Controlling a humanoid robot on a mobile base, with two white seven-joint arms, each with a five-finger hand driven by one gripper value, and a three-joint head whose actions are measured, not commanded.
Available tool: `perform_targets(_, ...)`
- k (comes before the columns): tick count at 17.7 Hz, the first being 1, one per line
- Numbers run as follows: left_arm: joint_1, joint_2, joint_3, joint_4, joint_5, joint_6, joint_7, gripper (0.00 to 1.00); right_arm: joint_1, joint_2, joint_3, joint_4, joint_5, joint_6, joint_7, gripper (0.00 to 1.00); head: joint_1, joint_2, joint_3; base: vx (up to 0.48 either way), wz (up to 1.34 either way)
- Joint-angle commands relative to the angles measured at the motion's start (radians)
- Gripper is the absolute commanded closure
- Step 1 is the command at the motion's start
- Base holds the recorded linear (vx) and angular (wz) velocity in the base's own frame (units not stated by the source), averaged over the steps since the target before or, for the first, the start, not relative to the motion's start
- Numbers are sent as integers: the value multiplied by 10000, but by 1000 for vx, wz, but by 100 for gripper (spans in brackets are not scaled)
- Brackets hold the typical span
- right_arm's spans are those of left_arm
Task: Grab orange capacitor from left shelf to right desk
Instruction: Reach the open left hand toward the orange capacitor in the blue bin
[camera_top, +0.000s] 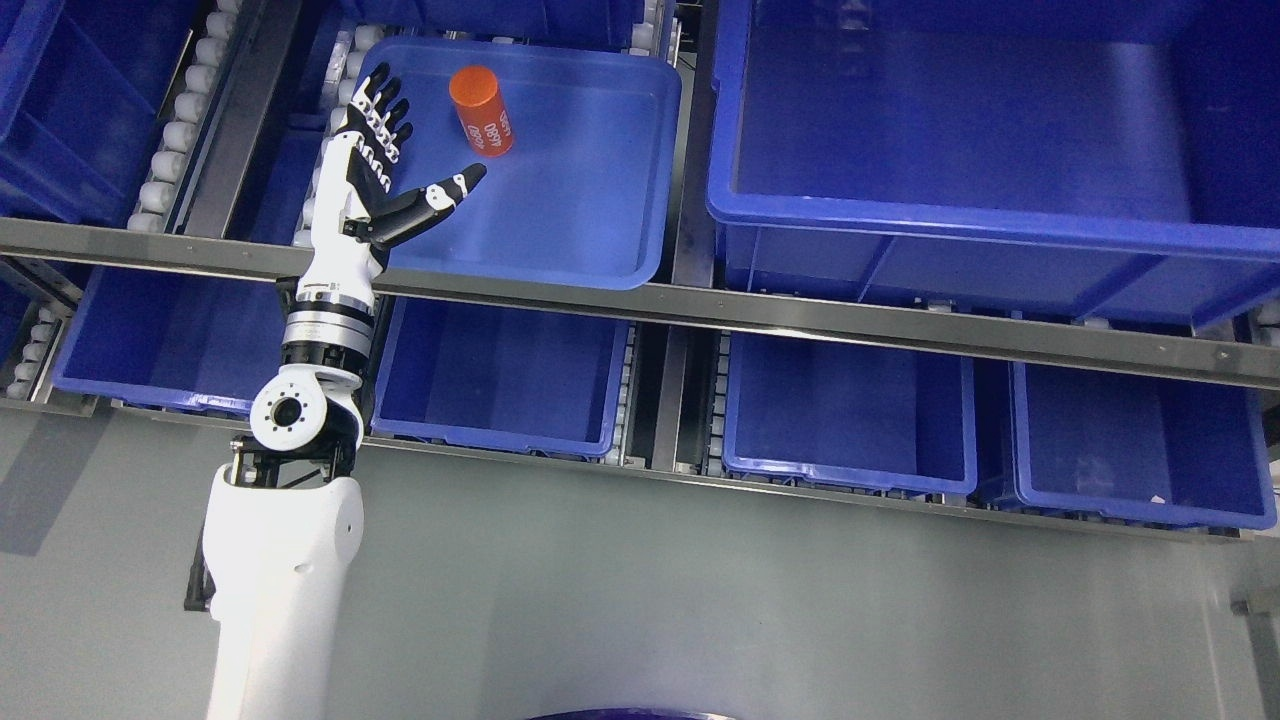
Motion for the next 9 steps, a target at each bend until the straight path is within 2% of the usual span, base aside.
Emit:
perform_targets(1,-45,365,631,187,-251,51,-669,0,31,-174,-170,-175,35,4,0,0,0,0,0,173,21)
perform_targets(9,-76,273,416,553,-804,67,-1406,0,31,-174,-170,-175,35,4,0,0,0,0,0,129,22)
